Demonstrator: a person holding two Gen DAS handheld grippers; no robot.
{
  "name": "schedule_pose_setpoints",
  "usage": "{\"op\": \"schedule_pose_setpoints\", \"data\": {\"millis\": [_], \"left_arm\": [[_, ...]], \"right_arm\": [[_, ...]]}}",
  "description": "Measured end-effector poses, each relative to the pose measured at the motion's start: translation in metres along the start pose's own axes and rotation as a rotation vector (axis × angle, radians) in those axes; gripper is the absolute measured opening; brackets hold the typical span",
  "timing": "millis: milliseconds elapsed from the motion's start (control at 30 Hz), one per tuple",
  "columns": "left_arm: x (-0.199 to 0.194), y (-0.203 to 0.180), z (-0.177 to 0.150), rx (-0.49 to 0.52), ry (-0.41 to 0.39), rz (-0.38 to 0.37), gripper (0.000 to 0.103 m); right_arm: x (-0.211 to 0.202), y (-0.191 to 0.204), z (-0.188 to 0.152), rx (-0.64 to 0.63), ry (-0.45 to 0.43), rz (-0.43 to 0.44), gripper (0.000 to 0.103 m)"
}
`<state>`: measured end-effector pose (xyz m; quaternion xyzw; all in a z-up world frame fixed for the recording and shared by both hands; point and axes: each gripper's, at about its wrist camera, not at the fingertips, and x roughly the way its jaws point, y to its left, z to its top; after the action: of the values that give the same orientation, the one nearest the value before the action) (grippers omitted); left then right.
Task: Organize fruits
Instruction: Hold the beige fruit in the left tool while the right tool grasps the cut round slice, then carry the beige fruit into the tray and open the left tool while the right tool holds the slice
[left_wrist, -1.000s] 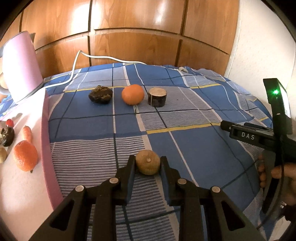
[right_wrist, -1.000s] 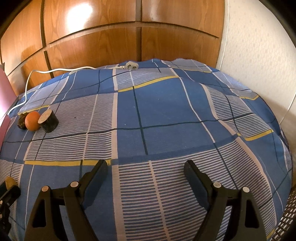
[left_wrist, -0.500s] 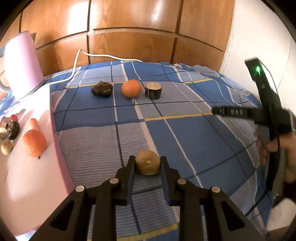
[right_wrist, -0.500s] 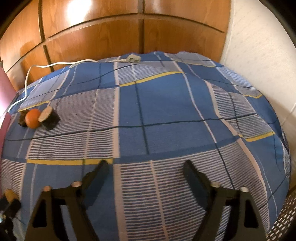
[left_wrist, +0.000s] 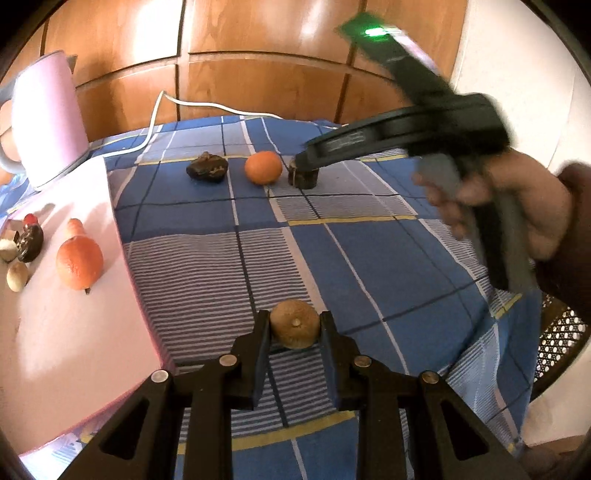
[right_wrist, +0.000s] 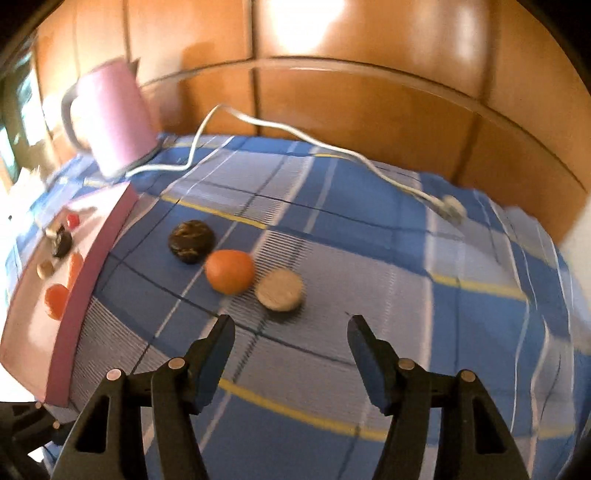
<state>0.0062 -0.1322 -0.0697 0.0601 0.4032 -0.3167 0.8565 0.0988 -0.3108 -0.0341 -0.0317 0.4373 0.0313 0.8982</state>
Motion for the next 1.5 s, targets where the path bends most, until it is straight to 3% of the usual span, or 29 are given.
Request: {"op": "schedule_pose_setpoints", "data": {"millis": [200, 233, 267, 533, 800, 1333, 1400, 1500], "left_arm": [[0.002, 0.001, -0.001, 0.000, 0.007, -0.009, 0.026], [0.002, 0.002, -0.001, -0.005, 0.006, -0.012, 0.026], [0.002, 0.002, -0.001, -0.006, 0.006, -0.013, 0.026], [0.002, 0.001, 0.000, -0.005, 0.003, -0.017, 0.026], [-0.007, -0.006, 0.002, 0.011, -0.015, -0.033, 0.026], [-0.021, 0.000, 0.012, -0.067, -0.009, -0.005, 0.026], [-0.024, 0.000, 0.015, -0.069, -0.017, -0.009, 0.026], [-0.031, 0.002, 0.018, -0.081, -0.031, -0.014, 0.026]], "right_arm": [[0.042, 0.016, 0.016, -0.101, 0.095, -0.059, 0.062], [0.048, 0.016, 0.016, -0.098, 0.109, -0.052, 0.046], [0.053, 0.015, 0.016, -0.092, 0.120, -0.047, 0.037], [0.026, 0.010, -0.014, -0.056, 0.071, -0.044, 0.037], [-0.008, -0.017, -0.066, 0.094, 0.016, -0.096, 0.037], [-0.012, -0.030, -0.085, 0.207, -0.050, -0.086, 0.037], [-0.014, -0.032, -0.086, 0.214, -0.047, -0.085, 0.040], [-0.019, -0.036, -0.088, 0.234, -0.052, -0.090, 0.054]]}}
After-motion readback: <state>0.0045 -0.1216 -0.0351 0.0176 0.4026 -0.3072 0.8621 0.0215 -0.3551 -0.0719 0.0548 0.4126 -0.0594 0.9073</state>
